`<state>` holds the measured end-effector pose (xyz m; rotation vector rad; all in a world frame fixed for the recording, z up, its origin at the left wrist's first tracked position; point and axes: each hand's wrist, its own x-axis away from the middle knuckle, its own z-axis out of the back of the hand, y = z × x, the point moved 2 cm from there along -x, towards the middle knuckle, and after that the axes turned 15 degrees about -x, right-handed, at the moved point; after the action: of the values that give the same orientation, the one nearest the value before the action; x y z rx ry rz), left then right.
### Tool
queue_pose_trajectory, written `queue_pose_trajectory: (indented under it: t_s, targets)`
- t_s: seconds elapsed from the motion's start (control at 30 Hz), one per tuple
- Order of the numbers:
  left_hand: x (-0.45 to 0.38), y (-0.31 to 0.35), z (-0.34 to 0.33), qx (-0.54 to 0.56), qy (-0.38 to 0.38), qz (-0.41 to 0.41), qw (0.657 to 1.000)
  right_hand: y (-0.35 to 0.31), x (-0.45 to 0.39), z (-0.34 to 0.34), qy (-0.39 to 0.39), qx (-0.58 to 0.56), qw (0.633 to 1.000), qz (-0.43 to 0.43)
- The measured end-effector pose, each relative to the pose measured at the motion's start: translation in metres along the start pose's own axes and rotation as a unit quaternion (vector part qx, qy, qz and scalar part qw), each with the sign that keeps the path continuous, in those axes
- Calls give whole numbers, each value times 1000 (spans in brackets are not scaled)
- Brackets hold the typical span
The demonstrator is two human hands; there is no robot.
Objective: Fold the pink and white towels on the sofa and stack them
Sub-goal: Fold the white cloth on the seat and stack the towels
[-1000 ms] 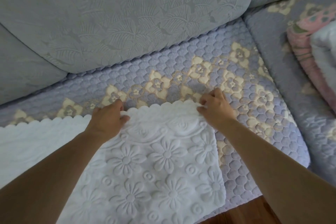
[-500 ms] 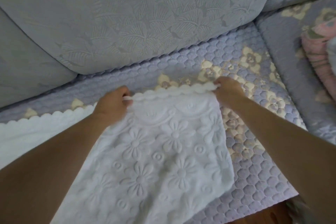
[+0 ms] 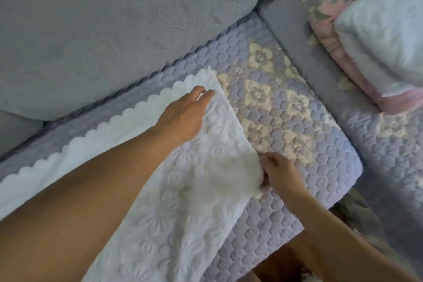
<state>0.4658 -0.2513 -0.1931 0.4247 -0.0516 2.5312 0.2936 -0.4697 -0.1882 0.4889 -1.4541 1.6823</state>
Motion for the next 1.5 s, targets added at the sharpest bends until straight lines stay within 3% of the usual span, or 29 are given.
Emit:
queue_pose_trajectory:
  t_s: [0.1,0.2,0.27,0.37,0.53,0.63,0.7,0.77,0.87,0.93,1.07,1.2,1.3,1.4,1.43,1.5]
  targets:
    - [-41,4,-1,-4,-74,-44,996,12,10,2,-101,2,995,-28]
    - [-59,2,-9,-79,-71,-86,991,-7,7,1,-235,-9,972,-11]
    - [-60,4,-14,-86,-89,-85,989,-19,10,-1,-253,18,964,75]
    - [-60,4,-14,-102,-83,-71,989,-26,24,-16,-260,164,923,233]
    - [-60,10,-8,-64,-101,22,993,-5,43,-4,-317,241,914,81]
    - [-63,9,-10,-64,-122,22,990,4,54,26,-325,256,910,-4]
    - [-66,6,-11,-60,-130,24,989,15,59,47,-300,164,937,-78]
    - [-67,6,-12,-55,-130,30,989,28,55,65,-215,112,966,-93]
    - [-67,10,-11,-74,-121,24,990,61,40,82,-26,207,974,-89]
    - [-70,13,-11,-67,-119,27,990,87,37,86,25,235,967,-92]
    - [-74,11,-15,-67,-115,27,991,122,50,86,119,-37,986,-108]
    - [-77,14,-14,-82,-114,33,990,138,70,93,220,-163,962,-15]
    - [-71,34,-5,-94,-108,72,987,145,71,94,233,-293,927,-7]
    - [-44,59,-3,-68,-39,111,991,159,65,83,219,-454,859,-86]
    - [-28,66,-6,-57,-1,114,992,163,64,79,211,-469,850,-108]
    - [19,85,-18,-53,71,88,992,168,62,76,199,-429,872,-129]
